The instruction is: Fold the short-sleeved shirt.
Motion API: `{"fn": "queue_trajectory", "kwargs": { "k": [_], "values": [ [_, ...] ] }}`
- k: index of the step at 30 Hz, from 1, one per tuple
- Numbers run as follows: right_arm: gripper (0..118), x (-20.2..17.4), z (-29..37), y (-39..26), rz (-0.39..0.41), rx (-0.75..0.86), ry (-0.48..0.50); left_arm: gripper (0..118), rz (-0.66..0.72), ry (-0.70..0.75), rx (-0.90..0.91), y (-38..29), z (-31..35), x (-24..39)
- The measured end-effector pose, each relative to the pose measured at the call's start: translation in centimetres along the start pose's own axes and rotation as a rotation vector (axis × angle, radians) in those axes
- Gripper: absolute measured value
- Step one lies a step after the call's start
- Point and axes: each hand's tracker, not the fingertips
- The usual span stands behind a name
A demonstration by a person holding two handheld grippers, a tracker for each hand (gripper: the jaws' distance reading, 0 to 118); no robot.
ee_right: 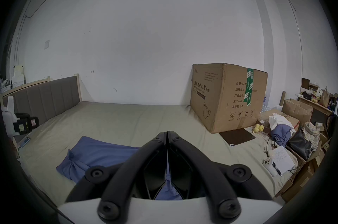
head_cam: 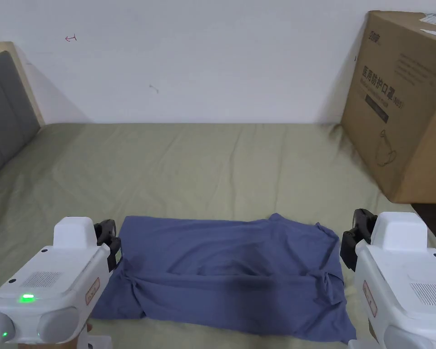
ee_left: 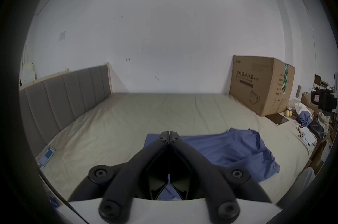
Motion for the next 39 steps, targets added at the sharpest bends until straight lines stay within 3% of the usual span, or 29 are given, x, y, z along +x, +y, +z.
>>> {"fn": "queue_trajectory", "kwargs": {
  "k": [5, 10, 11, 12, 14, 15, 16, 18, 24, 26, 28, 30, 34, 35, 37, 38, 39],
  "values": [
    [0, 0.3, -0.9, -0.4, -0.014, -0.024, -0.002, 0, 0.126, -0.032, -0.196, -2.2, -3.3, -3.1],
    [0, 0.2, -2.1, -0.9, 0.017, -0.057, -0.012, 0, 0.101, 0.006, -0.361, -5.2, -5.8, -4.8],
    [0, 0.1, -2.5, -1.1, 0.019, -0.064, -0.012, 6, 0.128, 0.013, -0.404, -5.9, -6.6, -5.4],
    [0, 0.1, -2.8, -1.2, 0.020, -0.072, -0.012, 19, 0.143, 0.013, -0.457, -6.7, -7.5, -5.9],
    [0, 0.0, -3.3, -1.6, 0.021, -0.084, -0.011, 56, 0.138, 0.018, -0.560, -7.9, -9.0, -6.3],
    [0, -0.1, -3.5, -1.7, 0.026, -0.091, -0.013, 80, 0.116, 0.039, -0.606, -8.7, -9.8, -6.4],
    [0, -0.2, -3.7, -1.8, 0.033, -0.097, -0.016, 93, 0.102, 0.063, -0.630, -9.3, -10.3, -6.3],
    [0, -0.3, -4.3, -2.2, 0.044, -0.109, -0.020, 101, 0.074, 0.125, -0.670, -10.4, -11.3, -6.2],
    [0, 0.2, -5.6, -3.3, 0.045, -0.158, -0.026, 98, 0.050, 0.160, -0.698, -12.5, -15.0, -6.9],
    [0, 0.4, -5.9, -3.7, 0.037, -0.172, -0.027, 81, 0.026, 0.147, -0.711, -12.4, -15.0, -6.2],
    [0, 0.8, -6.2, -4.0, 0.025, -0.192, -0.031, 41, 0.009, 0.113, -0.728, -12.9, -15.7, -5.9],
    [0, 1.3, -6.6, -4.7, -0.004, -0.227, -0.035, 14, 0.059, 0.062, -0.750, -13.2, -15.6, -5.3],
    [4, 2.5, -8.0, -7.0, -0.065, -0.357, -0.052, 3, 0.047, 0.063, -0.721, -12.3, -14.7, -5.1],
    [13, 3.0, -8.5, -8.0, -0.080, -0.403, -0.047, 3, 0.044, 0.058, -0.698, -11.9, -14.3, -5.0],
    [70, 3.5, -9.5, -10.2, -0.104, -0.513, -0.047, 3, 0.047, 0.055, -0.652, -11.0, -13.4, -4.9],
    [91, 3.7, -10.0, -11.7, -0.124, -0.563, -0.051, 3, 0.054, 0.054, -0.636, -10.5, -13.0, -5.0],
    [102, 3.9, -10.5, -13.1, -0.129, -0.601, -0.058, 3, 0.060, 0.053, -0.628, -10.1, -12.7, -5.0]
  ]
}}
